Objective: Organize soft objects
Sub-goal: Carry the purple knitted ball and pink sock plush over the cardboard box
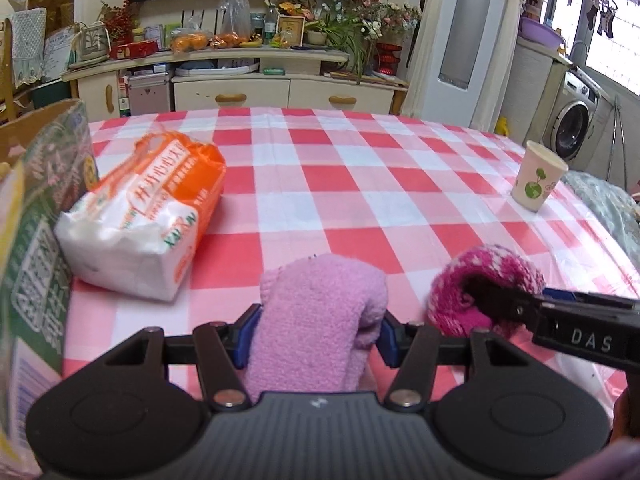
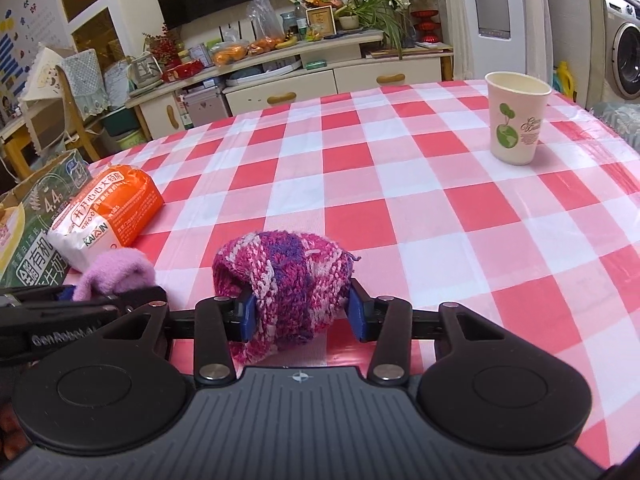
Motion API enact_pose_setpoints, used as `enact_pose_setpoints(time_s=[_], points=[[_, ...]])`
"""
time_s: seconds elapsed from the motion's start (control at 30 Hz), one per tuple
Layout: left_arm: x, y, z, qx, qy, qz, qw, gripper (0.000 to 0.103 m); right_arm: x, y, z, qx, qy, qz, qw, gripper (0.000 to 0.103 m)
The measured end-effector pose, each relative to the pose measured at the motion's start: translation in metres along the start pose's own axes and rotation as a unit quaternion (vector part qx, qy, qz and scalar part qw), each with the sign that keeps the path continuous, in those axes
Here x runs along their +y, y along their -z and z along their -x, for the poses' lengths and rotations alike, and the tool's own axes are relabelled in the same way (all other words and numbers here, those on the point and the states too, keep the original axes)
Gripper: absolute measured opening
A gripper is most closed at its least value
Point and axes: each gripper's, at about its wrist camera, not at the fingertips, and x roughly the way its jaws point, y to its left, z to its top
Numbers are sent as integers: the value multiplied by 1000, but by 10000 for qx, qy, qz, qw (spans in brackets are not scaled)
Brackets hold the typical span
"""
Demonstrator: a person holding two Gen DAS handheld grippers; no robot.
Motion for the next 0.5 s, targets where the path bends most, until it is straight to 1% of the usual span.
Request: enact_pose_setpoints(time_s=[0.1, 0.27, 0.5], points=[[5, -4, 10, -80, 3, 66, 9999, 57, 2, 1, 5, -43, 14, 21, 10000, 53], [12, -11, 23, -164, -134, 93, 9997, 57, 9, 2, 12, -120, 46, 138, 9998, 51], [20, -25, 41, -395, -303, -8, 9988, 57, 22, -2, 20, -222, -1, 230, 9995, 50]])
